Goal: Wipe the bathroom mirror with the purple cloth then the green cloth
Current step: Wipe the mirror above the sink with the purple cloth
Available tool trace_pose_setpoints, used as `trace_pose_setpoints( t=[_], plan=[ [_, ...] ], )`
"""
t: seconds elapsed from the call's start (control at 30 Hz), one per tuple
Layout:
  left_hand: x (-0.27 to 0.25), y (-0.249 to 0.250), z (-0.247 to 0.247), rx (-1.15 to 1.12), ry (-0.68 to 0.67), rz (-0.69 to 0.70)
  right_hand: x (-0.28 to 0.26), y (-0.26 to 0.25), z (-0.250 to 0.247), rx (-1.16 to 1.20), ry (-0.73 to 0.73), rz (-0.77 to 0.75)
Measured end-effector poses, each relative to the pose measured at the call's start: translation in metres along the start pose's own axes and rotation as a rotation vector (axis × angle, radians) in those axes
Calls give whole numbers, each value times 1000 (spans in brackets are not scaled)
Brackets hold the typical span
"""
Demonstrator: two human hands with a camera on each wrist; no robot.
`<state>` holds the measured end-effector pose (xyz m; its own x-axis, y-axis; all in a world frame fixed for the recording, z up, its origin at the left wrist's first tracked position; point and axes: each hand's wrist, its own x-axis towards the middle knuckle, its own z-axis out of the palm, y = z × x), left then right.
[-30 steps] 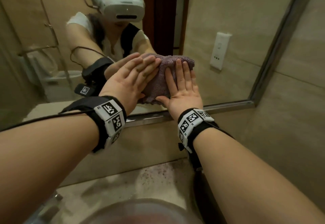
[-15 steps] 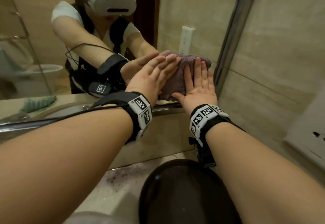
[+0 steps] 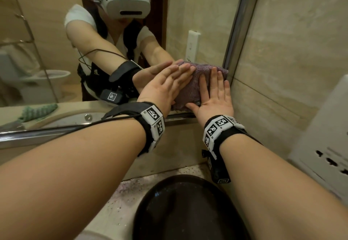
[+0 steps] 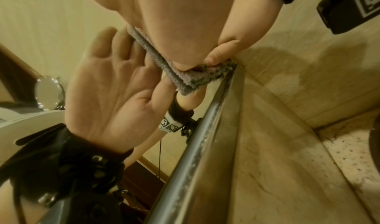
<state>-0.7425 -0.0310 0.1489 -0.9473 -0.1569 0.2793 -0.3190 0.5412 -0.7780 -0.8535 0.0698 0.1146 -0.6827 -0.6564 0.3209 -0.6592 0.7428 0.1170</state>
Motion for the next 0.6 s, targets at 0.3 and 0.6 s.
trace_pose_setpoints(
  t=[0.3,0.6],
  plan=[
    [9,15,-5,41,1,25,-2,11,2,-30,-27,-8],
    [-18,-16,19,0,-6,49,-12,-29,2,2,45,-24]
  ],
)
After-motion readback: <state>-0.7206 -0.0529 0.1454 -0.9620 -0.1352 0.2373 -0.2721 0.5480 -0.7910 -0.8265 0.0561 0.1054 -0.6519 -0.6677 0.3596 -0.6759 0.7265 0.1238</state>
